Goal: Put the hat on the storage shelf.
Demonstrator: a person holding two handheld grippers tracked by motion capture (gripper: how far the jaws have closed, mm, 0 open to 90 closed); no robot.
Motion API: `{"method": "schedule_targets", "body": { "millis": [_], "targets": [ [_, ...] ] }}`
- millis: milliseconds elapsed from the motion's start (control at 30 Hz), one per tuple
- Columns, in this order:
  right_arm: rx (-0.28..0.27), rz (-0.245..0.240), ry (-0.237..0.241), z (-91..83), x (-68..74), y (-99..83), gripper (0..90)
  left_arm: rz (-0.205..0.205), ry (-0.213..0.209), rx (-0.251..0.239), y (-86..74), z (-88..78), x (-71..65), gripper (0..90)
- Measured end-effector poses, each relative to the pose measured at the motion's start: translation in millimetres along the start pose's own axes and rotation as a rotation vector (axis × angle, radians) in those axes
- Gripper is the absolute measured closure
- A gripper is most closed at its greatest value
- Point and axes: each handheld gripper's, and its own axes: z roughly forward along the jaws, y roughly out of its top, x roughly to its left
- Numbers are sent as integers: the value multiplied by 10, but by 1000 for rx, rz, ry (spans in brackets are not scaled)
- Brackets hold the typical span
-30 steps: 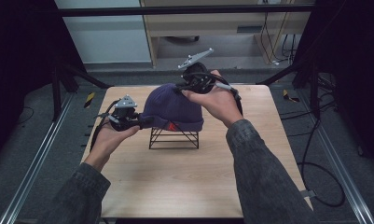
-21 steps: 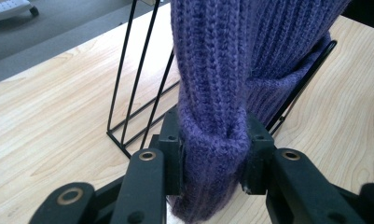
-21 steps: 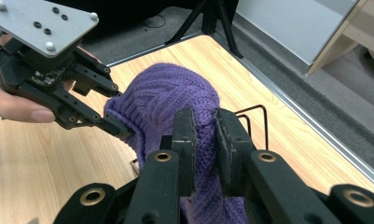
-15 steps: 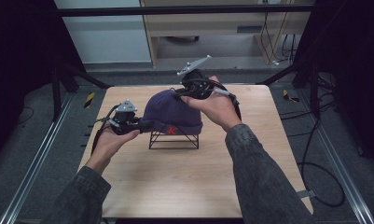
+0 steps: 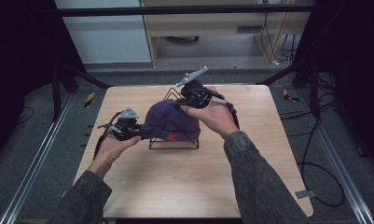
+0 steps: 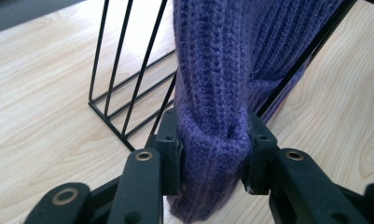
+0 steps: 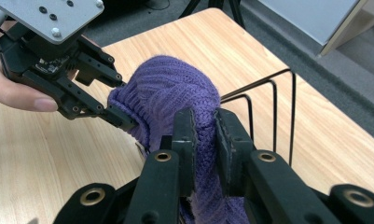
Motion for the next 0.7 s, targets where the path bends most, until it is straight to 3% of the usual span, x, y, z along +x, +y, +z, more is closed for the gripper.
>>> {"method": "schedule_targets", "body": {
  "millis": [267, 700],
  "targets": [
    [11, -3, 6, 62, 37, -23, 791, -11, -16, 10, -100, 43, -1, 583],
    [31, -7, 17, 171, 87, -76, 790, -48, -17, -1, -215, 38, -5, 557]
  ]
}}
